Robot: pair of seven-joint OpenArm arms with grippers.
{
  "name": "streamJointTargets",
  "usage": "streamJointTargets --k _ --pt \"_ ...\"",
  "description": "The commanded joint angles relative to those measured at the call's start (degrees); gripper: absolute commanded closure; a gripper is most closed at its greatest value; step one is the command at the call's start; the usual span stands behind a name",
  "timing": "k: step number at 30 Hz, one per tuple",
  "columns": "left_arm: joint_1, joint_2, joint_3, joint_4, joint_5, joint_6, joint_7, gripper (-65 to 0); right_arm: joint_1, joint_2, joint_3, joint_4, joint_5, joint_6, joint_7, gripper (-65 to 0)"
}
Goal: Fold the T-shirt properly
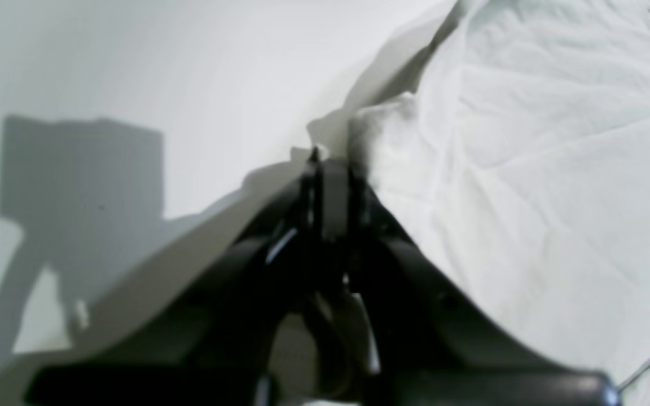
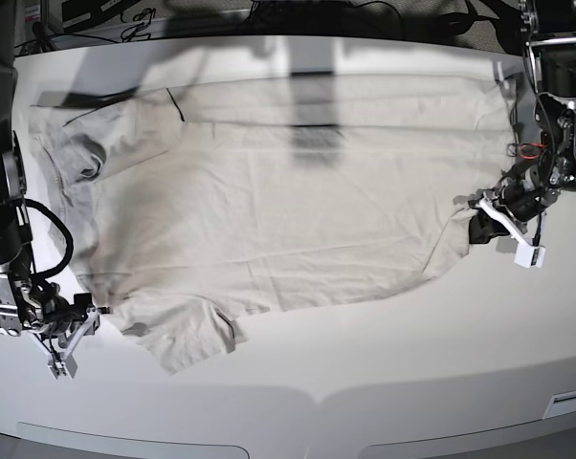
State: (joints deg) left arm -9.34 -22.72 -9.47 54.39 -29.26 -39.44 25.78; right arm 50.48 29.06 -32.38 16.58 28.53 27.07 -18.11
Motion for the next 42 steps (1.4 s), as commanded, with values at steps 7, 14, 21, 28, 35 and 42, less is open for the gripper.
streamJointTargets --k 7,14,21,28,35,42 --pt "0.0 -1.1 -0.3 1.0 -0.8 -0.6 -0.1 0.0 -1.4 -0.1 0.1 0.6 0.2 -2.5 7.8 -21.7" --pt "0.8 -1.1 -0.3 1.0 -0.8 -0.6 -0.3 0.0 -4.7 -1.7 0.1 0.6 -3.8 -6.5 10.3 -21.7" --pt "0.9 -1.1 -0.3 1.0 -0.8 -0.6 -0.3 0.0 -5.6 -2.7 0.1 0.6 -4.7 -9.1 9.6 -21.6" --pt "0.9 -1.1 -0.3 1.0 -0.8 -0.6 -0.3 0.0 -5.6 -2.9 0.1 0.6 -4.3 -7.1 4.3 -13.6" --pt "0.9 -1.1 -0.3 1.0 -0.8 -0.6 -0.3 0.0 -5.6 -2.8 0.1 0.6 -4.4 -7.1 2.6 0.0" --pt "0.9 -1.1 -0.3 1.0 -0.8 -0.6 -0.3 0.0 -5.5 -2.6 0.1 0.7 -4.7 -7.4 9.3 0.0"
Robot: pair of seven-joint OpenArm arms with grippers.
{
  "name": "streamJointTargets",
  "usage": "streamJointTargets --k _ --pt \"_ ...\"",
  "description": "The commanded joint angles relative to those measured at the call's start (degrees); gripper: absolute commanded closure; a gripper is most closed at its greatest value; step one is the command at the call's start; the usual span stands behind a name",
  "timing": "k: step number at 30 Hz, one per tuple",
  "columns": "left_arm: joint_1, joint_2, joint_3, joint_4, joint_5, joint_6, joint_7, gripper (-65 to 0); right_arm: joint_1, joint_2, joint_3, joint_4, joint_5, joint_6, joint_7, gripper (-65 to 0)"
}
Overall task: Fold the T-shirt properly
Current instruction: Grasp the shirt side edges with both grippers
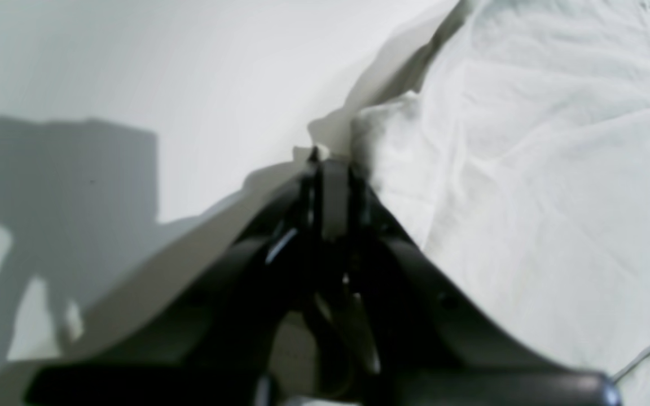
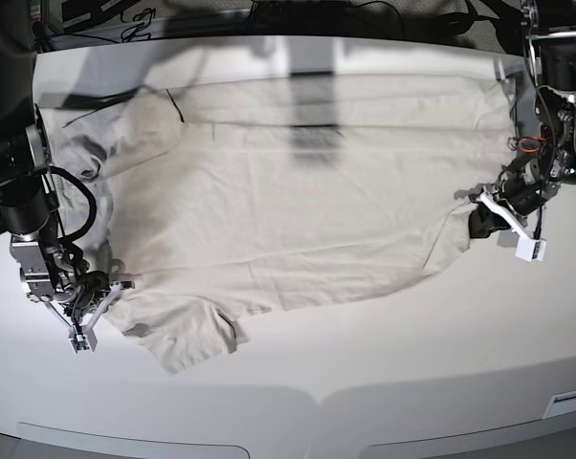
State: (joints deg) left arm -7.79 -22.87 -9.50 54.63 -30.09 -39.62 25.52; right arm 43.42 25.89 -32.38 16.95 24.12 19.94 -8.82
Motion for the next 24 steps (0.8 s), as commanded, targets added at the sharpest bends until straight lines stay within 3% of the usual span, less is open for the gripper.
streamJointTargets --k 1,7,16,24 --pt "-0.6 -1.0 -0.3 0.8 0.0 -0.4 0.0 0.0 1.6 0.6 0.1 0.3 -0.3 -0.2 -0.1 0.0" --pt "-0.6 -1.0 -0.2 0.8 0.0 -0.4 0.0 0.0 1.6 0.6 0.1 0.3 0.9 4.8 -7.4 0.0" --pt "-0.6 -1.0 -0.3 0.8 0.0 -0.4 -0.1 0.0 1.1 1.9 0.1 0.3 1.9 5.2 -15.1 0.0" --pt "-0.6 -1.0 -0.3 0.8 0.0 -0.4 -1.1 0.0 1.2 4.6 0.1 2.1 9.4 13.4 -12.9 0.0"
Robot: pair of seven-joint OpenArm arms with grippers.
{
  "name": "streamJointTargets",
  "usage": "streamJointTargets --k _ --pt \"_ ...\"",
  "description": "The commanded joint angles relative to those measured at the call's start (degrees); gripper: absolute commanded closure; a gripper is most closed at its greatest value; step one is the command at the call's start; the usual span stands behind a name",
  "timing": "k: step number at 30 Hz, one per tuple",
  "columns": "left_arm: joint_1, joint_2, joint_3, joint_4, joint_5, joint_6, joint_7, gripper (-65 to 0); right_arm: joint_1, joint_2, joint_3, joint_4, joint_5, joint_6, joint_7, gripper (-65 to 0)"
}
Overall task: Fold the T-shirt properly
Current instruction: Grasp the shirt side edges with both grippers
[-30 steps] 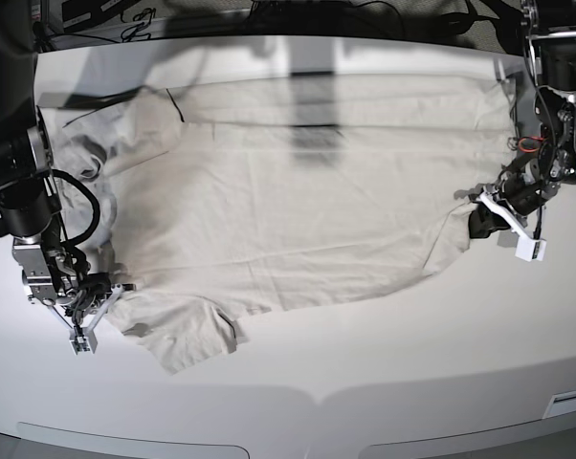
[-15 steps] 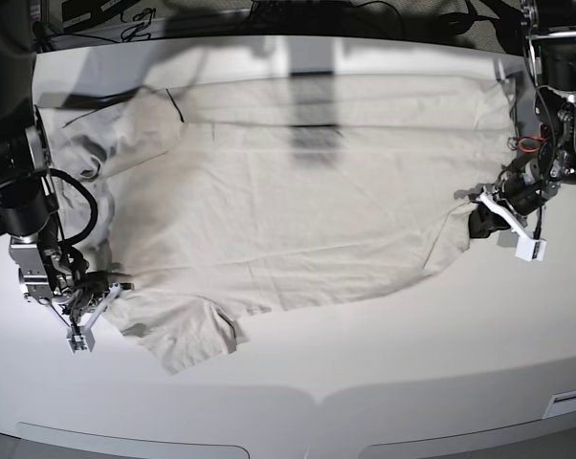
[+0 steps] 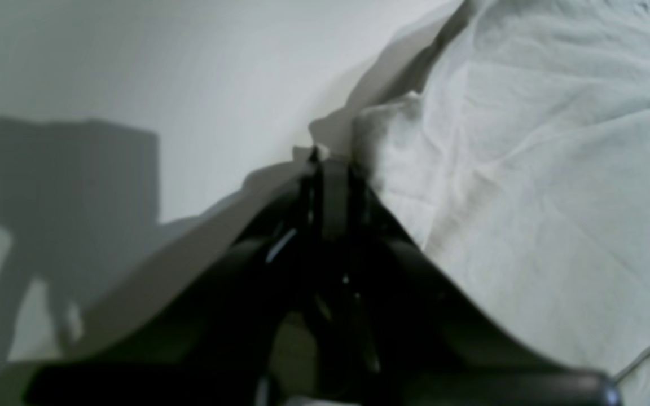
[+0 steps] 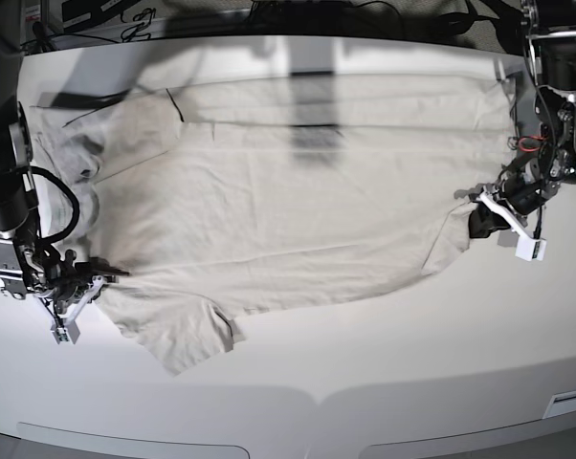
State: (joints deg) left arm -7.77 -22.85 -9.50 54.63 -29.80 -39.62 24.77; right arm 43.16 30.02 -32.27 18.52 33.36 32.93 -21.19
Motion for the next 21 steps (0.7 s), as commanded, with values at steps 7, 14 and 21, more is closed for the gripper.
streamJointTargets --k 7,14,21 --pt "-0.6 -1.0 -0.3 0.8 -0.3 -0.4 -0.8 0.0 5.4 1.1 0.0 6.2 0.4 0.7 -1.2 0.0" --pt "-0.7 -1.0 -0.3 0.8 -0.3 -0.4 -0.8 0.0 6.7 1.1 0.0 8.7 3.0 0.7 -3.3 0.0" --pt "-0.6 -1.0 -0.2 0.8 -0.3 -0.4 -0.8 0.0 6.5 1.1 0.0 8.6 -1.5 -1.6 2.5 -22.3"
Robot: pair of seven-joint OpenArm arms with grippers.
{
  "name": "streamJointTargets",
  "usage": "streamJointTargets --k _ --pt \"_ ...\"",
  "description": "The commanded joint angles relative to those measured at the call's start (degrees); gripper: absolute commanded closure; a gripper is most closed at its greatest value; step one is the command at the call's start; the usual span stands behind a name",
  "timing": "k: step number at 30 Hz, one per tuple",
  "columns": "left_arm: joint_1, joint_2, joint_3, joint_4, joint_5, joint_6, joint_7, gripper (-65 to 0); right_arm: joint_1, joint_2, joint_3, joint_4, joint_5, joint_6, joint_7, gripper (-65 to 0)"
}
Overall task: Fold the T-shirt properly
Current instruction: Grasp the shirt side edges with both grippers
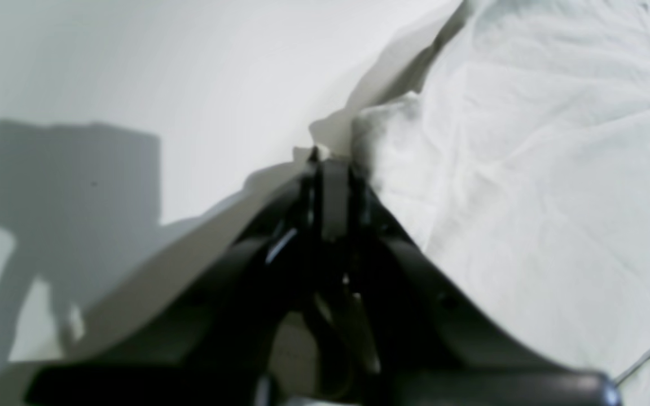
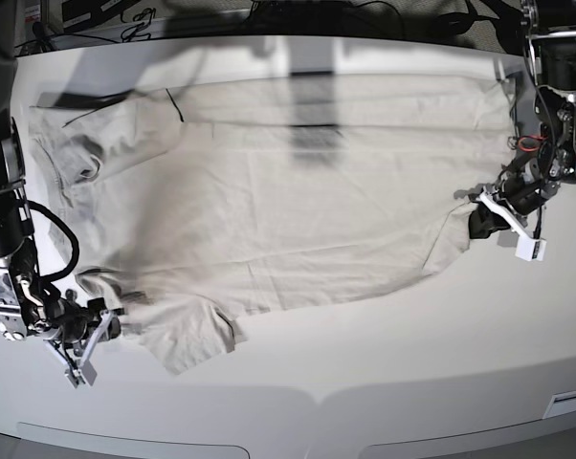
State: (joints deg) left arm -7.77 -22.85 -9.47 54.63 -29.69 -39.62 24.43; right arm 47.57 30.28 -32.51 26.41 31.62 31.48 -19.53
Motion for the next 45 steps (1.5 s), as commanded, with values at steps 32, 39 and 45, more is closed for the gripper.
streamJointTargets --k 32,39,45 --pt "-0.6 -1.0 -0.3 0.8 -0.3 -0.4 1.1 0.0 -0.6 -5.7 0.3 -10.5 -2.5 -10.1 2.8 -27.4" --pt "-0.6 -1.0 -0.3 0.8 -0.4 -0.4 1.1 0.0 -0.8 -5.6 0.3 -10.5 -2.5 -12.5 1.0 -6.7" --pt "-0.6 -1.0 -0.3 0.8 -0.4 -0.4 1.1 0.0 -0.7 -5.3 0.3 -10.5 -5.1 -12.7 7.1 0.0"
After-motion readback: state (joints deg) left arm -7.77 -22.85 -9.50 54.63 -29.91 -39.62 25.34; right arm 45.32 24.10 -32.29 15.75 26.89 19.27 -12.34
